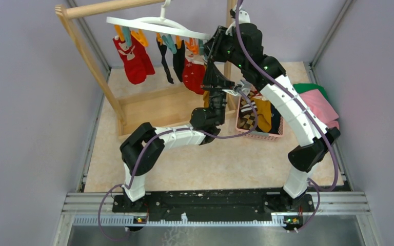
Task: Clip the socks to the hanger
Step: Clamp the sock onto the hanger.
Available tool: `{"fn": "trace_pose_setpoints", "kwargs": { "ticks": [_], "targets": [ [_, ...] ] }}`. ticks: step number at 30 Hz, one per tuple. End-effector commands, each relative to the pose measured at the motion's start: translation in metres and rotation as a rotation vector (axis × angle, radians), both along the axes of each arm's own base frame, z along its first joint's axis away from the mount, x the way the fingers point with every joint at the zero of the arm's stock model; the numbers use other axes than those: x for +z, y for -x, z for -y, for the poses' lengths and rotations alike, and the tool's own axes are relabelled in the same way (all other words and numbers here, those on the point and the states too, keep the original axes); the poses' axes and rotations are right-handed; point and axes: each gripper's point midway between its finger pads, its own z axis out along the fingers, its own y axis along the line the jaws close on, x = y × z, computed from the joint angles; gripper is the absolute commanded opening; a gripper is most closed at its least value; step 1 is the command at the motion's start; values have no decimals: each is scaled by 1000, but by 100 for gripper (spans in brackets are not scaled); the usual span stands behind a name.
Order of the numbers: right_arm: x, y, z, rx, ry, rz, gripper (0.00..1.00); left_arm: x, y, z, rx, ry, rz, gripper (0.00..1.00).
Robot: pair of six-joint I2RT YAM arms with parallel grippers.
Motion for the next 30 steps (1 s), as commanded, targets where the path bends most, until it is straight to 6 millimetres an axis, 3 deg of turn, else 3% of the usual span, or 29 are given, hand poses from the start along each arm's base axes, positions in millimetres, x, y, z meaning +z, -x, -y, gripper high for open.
{"fn": "trace_pose_setpoints", "kwargs": {
  "ticks": [1,5,15,20,23,27,30],
  "targets": [
    [-2,-3,7,-18,3,-13,35,41,27,-42,4,259,189,0],
    [0,-2,8,-17,8,-5,48,40,26,-43,2,262,186,0],
    [3,1,10,-7,28,15,61,37,26,-44,-12,279,175,0],
    [5,4,15,18,71,50,69,31,29,-51,-57,339,150,44],
    [6,11,17,84,112,87,76,23,36,-56,-108,387,122,63],
    [6,23,21,185,163,142,83,6,54,-57,-210,411,61,74],
    [8,33,30,240,190,179,87,-18,62,-50,-310,410,-50,81]
  ]
}}
